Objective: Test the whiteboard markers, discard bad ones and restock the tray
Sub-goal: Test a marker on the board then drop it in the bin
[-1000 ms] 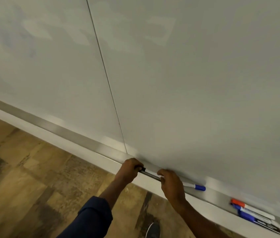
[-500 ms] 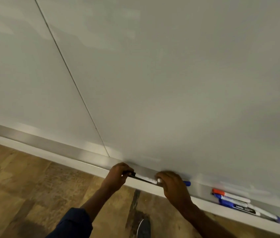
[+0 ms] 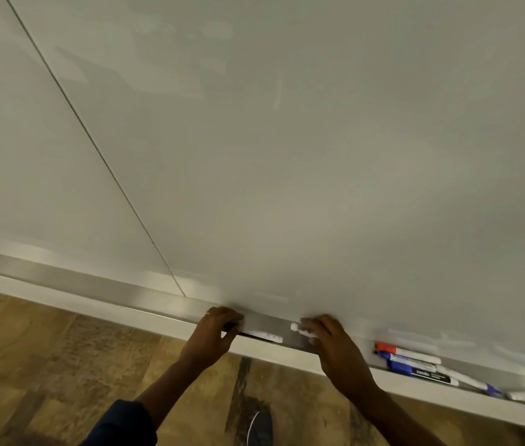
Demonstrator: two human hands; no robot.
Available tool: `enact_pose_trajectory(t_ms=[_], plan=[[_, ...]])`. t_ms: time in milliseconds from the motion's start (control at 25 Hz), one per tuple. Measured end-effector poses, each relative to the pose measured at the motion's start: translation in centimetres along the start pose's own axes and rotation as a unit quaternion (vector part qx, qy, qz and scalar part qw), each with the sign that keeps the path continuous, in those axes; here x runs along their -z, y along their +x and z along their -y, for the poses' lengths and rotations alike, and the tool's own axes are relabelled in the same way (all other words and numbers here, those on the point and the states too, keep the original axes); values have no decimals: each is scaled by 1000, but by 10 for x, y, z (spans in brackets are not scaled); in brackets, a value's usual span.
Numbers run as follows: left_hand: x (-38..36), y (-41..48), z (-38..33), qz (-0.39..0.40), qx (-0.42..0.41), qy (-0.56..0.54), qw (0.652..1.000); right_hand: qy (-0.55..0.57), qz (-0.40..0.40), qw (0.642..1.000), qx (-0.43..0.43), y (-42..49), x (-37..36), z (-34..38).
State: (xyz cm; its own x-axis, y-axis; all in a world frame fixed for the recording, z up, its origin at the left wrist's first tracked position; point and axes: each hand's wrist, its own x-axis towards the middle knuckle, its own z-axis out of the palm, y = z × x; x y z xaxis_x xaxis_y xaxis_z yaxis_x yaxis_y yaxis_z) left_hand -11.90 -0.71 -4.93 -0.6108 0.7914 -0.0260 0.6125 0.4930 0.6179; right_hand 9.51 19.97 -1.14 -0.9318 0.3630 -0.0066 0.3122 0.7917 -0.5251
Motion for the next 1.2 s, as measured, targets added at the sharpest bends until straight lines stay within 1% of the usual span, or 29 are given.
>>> enact_pose_trajectory(t_ms=[40, 80, 120, 160, 200, 240, 280, 360, 440, 600, 680, 720, 760, 800, 840, 880, 920, 960, 1000, 1040, 1080, 1120, 1160, 1200], plan=[[1, -2, -16, -11, -3, -18, 1000, 71, -42, 997, -8, -2, 9, 8], [2, -3, -36, -12, -12, -49, 999, 149, -88, 984, -28, -4, 20, 17], [4, -4, -63, 2, -28, -91, 995, 225, -125, 964, -66, -8, 34, 26], [7, -5, -94, 32, -49, -135, 989, 291, -145, 940, -107, -12, 49, 36], [8, -5, -127, 68, -75, -168, 981, 341, -161, 917, -130, -18, 65, 44], [9, -7, -158, 94, -101, -185, 973, 372, -180, 901, -132, -24, 80, 50], [8, -7, -184, 102, -124, -190, 969, 392, -200, 889, -124, -31, 94, 54], [8, -8, -226, 89, -149, -178, 969, 424, -238, 866, -115, -47, 122, 56], [8, -11, -261, 89, -161, -158, 970, 431, -261, 855, -125, -68, 150, 50], [0, -20, -335, 145, -140, -201, 959, 435, -289, 842, -134, -110, 201, 22], [-7, -26, -372, 147, -136, -205, 958, 447, -308, 830, -130, -131, 227, 11], [-12, -29, -392, 156, -130, -221, 954, 457, -316, 822, -125, -140, 240, 7], [-17, -34, -411, 182, -109, -270, 939, 469, -324, 812, -125, -149, 251, 5], [-21, -39, -432, 235, -57, -358, 902, 482, -335, 799, -128, -159, 264, 2], [-24, -44, -451, 310, 12, -473, 825, 499, -346, 784, -132, -167, 275, -3], [-25, -48, -468, 380, 58, -575, 722, 525, -352, 763, -132, -172, 286, -8], [-28, -49, -482, 423, 75, -642, 634, 557, -350, 744, -121, -178, 297, -15], [-28, -49, -494, 445, 61, -673, 587, 585, -342, 726, -112, -184, 307, -19], [-29, -47, -508, 450, 25, -680, 578, 608, -333, 714, -97, -190, 318, -24], [-30, -44, -521, 442, -11, -683, 581, 625, -323, 705, -91, -195, 327, -25], [-30, -42, -531, 427, -49, -684, 589, 642, -312, 695, -85, -198, 336, -27], [-30, -42, -541, 420, -87, -674, 601, 663, -312, 676, -74, -203, 350, -27], [-28, -42, -546, 412, -106, -646, 634, 684, -335, 645, -66, -210, 368, -32], [-21, -40, -553, 393, -110, -609, 680, 696, -385, 604, -61, -219, 391, -41]])
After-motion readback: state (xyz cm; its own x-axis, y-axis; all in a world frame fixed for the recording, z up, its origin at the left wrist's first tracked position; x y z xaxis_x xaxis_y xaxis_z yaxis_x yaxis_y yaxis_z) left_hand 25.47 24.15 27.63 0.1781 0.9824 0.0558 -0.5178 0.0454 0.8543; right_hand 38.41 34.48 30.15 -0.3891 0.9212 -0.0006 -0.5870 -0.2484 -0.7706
